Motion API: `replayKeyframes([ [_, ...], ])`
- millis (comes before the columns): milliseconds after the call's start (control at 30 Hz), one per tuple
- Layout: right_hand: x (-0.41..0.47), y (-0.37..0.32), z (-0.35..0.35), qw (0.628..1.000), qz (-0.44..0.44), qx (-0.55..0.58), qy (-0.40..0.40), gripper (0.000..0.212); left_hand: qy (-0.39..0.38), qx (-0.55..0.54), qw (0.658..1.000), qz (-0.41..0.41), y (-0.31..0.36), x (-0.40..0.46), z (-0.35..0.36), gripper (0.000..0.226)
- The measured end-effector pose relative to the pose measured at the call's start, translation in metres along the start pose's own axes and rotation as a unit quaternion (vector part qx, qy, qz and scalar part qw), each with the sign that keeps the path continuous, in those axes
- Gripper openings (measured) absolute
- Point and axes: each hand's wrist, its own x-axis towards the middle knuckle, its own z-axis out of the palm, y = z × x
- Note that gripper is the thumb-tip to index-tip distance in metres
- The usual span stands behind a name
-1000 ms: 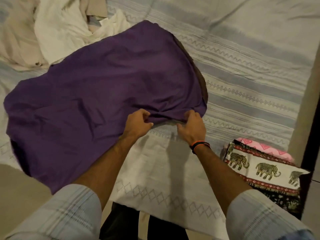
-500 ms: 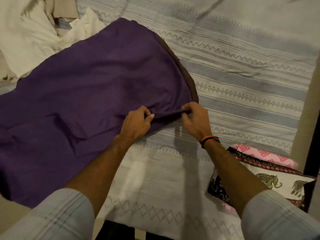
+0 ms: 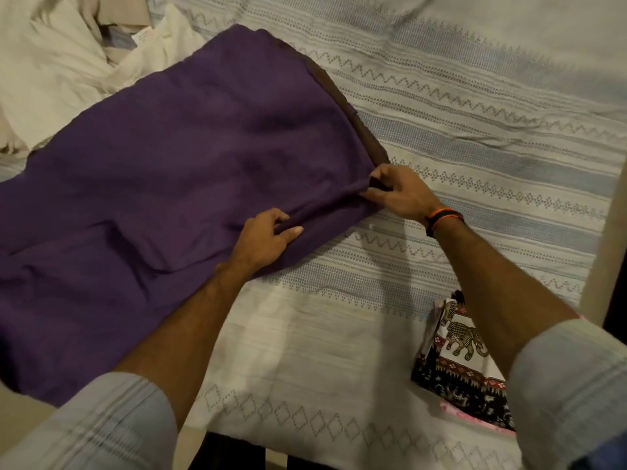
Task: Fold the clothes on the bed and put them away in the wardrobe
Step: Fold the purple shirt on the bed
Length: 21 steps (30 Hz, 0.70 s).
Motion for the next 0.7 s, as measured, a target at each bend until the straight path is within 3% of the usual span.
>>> replayKeyframes([
  [133, 0.009, -0.002, -0.012, 0.99, 0.002, -0.139, 0.017, 0.031, 0.004, 0.037, 0.999, 0.002, -0.004, 0.003, -0.002, 0.021],
  [267, 0.017, -0.002, -0.018, 0.978, 0.039, -0.199, 0.056, 0.046, 0.074, 0.064, 0.995, -0.009, -0.005, 0.005, -0.007, 0.021],
  [367, 0.015, -0.002, -0.016, 0.986, 0.026, -0.162, 0.033, 0.049, 0.035, 0.078, 0.996, -0.016, -0.011, 0.004, -0.007, 0.019],
  [467, 0.012, -0.003, -0.012, 0.995, 0.019, -0.093, 0.032, 0.04, 0.062, 0.078, 0.995, -0.017, -0.017, -0.001, -0.007, 0.022],
  [533, 0.01, 0.0, -0.008, 0.995, 0.034, -0.075, 0.064, 0.037, 0.086, 0.082, 0.993, -0.011, -0.019, -0.005, -0.007, 0.026],
  [700, 0.005, 0.001, 0.009, 0.973, 0.057, -0.151, 0.166, 0.027, 0.102, 0.062, 0.993, -0.006, -0.02, -0.008, -0.005, 0.019],
])
